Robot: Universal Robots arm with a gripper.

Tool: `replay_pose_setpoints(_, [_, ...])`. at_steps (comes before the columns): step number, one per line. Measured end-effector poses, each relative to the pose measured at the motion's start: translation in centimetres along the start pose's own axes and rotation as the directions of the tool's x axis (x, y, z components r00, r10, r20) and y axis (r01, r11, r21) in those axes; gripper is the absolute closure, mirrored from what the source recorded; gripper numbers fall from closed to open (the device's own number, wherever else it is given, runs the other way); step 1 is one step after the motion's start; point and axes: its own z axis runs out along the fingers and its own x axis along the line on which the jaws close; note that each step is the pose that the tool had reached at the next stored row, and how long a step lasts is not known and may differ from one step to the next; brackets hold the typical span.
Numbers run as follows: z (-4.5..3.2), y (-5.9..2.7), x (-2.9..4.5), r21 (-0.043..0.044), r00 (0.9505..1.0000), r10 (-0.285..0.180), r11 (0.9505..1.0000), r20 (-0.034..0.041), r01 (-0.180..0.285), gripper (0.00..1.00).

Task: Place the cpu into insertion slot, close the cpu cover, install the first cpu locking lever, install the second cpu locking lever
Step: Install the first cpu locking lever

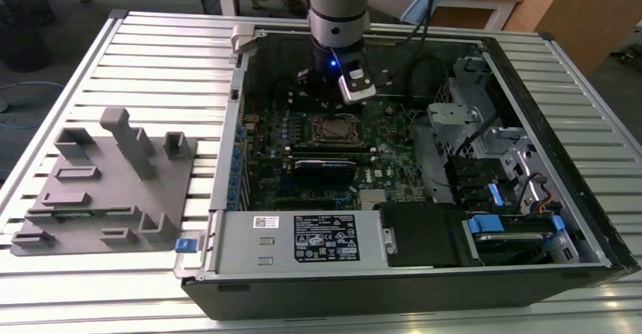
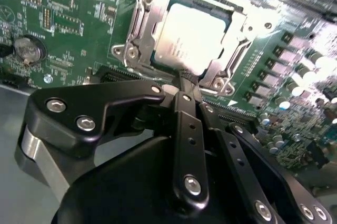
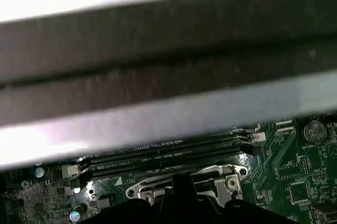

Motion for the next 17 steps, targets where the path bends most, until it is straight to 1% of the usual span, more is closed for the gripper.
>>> replay_pose_setpoints(11, [-0.16, -1.75, -0.09, 0.0001, 1.0, 0.0, 1.0, 0.0, 0.0, 0.89])
replay_pose_setpoints(17, [-0.19, -2.08, -0.12, -0.0004, 1.0, -0.006, 1.0, -0.0005, 0.006, 0.89])
